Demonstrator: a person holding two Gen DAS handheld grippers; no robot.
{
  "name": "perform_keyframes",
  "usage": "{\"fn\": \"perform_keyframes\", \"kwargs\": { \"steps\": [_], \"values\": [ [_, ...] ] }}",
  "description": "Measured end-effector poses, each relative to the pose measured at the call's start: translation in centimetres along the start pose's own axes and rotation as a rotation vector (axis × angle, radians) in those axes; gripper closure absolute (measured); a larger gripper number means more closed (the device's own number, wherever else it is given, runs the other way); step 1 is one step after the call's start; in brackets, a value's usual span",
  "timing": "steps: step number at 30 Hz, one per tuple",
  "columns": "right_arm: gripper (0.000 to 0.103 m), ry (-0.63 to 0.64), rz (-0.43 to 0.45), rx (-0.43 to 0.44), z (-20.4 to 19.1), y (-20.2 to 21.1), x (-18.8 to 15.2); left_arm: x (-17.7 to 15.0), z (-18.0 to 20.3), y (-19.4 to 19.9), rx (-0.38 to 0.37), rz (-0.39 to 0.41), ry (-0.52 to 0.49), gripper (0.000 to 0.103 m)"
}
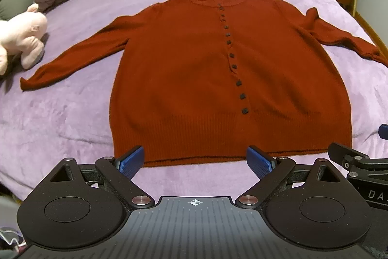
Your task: Fold small clothes
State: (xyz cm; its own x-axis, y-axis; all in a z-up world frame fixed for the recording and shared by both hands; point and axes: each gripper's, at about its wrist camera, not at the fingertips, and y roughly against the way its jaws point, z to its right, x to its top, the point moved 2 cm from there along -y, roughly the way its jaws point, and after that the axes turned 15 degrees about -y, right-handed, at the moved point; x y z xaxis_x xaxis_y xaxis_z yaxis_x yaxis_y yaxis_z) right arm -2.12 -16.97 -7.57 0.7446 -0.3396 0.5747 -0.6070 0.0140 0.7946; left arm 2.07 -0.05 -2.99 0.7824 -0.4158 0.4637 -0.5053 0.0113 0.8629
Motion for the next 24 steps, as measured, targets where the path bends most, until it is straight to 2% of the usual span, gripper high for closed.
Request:
{"fn": "perform_keyframes", "kwargs": {
  "steps": [8,13,24],
  "values": [
    [0.004,-0.040,-0.021,0.011,0.7,-0.6,0.0,0.0,0.0,-0.3,-0.003,-0.010,0.000,0.008],
    [0.004,0.003,0.006,0.006,0.3,-0.5,-0.2,-0.1,0.0,-0.4,-0.006,-0.013,0.002,0.008],
    [0.004,0.085,0.017,0.093,0.6,-1.5,-1.4,-0.8,-0.6,-1.8,-0.013,-0.040,0.015,0.008]
  ]
}}
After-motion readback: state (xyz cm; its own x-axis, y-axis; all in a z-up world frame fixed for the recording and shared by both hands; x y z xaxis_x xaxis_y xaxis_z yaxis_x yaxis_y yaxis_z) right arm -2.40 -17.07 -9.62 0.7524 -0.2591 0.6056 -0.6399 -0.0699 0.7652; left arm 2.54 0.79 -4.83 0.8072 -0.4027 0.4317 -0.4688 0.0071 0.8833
